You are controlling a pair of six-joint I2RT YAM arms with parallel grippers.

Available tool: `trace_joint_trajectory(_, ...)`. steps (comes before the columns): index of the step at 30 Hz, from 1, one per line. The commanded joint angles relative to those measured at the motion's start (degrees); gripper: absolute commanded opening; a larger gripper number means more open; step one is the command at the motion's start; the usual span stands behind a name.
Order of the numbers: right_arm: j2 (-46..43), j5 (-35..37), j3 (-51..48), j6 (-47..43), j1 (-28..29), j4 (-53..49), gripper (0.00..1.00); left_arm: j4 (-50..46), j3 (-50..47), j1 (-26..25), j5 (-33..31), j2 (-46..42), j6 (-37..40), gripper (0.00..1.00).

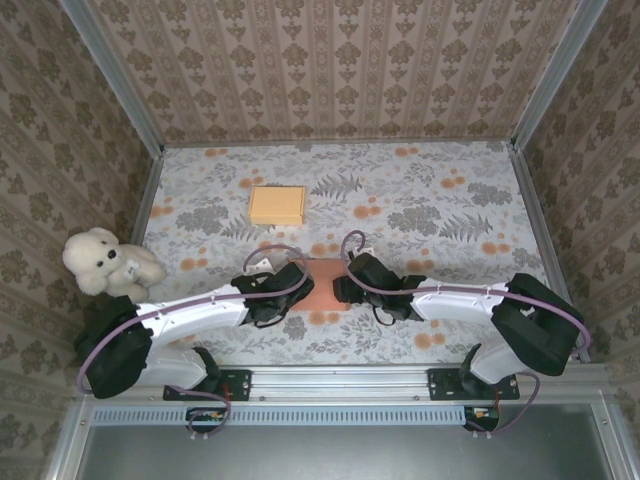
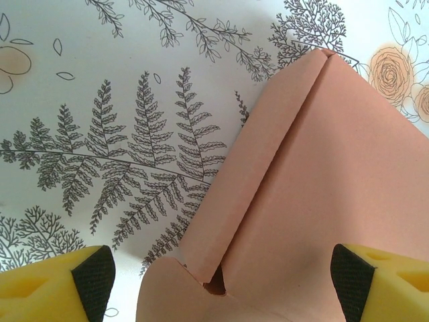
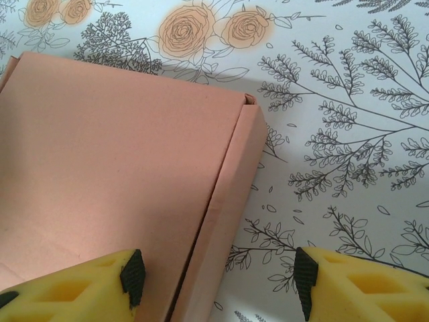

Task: Fold the paper box

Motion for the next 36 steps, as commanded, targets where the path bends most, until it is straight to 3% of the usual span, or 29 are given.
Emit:
trace_joint_trajectory(1, -1.3, -0.5, -0.7, 1.0, 0.5, 0.6, 0.64, -0.8, 0.5, -0.4, 0.9, 0.2, -2.5, 0.87)
trace_joint_trajectory(14, -1.3, -0.8, -0.8, 1.2, 0.7, 1.1, 0.64, -0.5, 0.4, -0.7, -1.5, 0.6, -3.0, 0.85)
trace_joint_trajectory(36, -1.4, -0.4, -1.2, 1.8, 1.0, 1.8, 0.63, 2.2, 1.7, -2.9, 2.6, 0.6, -5.5, 0.79)
